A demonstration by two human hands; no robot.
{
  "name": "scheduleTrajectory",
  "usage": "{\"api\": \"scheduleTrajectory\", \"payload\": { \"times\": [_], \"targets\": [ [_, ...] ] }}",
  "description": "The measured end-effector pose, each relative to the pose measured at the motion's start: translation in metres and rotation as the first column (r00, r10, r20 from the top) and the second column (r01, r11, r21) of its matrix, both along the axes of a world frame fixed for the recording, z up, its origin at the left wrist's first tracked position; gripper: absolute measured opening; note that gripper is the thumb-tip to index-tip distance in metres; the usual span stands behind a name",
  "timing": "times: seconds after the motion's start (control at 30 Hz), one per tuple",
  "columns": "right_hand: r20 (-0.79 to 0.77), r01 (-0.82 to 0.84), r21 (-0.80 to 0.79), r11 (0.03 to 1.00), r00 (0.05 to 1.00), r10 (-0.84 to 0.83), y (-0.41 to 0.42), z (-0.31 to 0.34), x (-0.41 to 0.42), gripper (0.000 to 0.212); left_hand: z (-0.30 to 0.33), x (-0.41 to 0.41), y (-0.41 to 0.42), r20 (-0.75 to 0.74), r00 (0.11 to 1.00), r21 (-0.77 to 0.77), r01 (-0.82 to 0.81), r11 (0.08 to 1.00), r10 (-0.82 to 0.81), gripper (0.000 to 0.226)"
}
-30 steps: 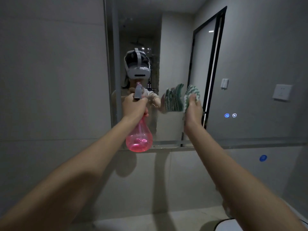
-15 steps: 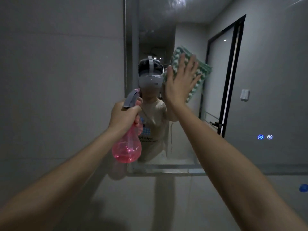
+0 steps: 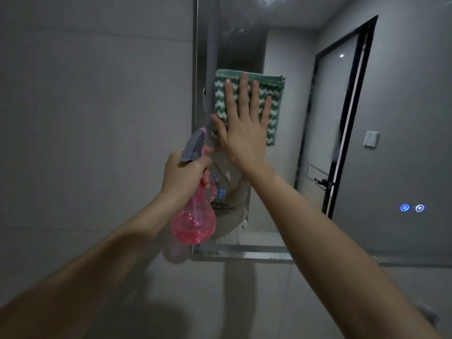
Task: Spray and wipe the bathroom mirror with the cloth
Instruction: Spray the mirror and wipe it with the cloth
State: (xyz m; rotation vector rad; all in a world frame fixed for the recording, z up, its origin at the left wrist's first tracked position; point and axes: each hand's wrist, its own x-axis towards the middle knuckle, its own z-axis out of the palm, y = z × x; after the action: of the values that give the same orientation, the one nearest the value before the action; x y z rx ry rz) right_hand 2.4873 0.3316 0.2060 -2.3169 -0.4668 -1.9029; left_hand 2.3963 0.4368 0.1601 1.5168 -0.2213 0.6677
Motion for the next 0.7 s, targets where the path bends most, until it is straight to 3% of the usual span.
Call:
{"api": "scheduleTrajectory", "payload": {
  "times": [0.47, 0.7],
  "targets": [
    [0.026, 0.026, -0.150, 0.988, 0.999, -0.022, -0.016, -0.066, 0.004, 0.060, -0.037, 0.005, 0.000, -0.061, 0.998, 0.004, -0.012, 1.000, 0.012, 0.010],
    [0.050, 0.095, -0.223, 0.970, 0.995, -0.086, -0.050, -0.119, 0.006, 0.061, -0.043, -0.002, -0.009, -0.079, 0.996, 0.070, -0.033, 0.997, 0.038, 0.022]
  ]
}}
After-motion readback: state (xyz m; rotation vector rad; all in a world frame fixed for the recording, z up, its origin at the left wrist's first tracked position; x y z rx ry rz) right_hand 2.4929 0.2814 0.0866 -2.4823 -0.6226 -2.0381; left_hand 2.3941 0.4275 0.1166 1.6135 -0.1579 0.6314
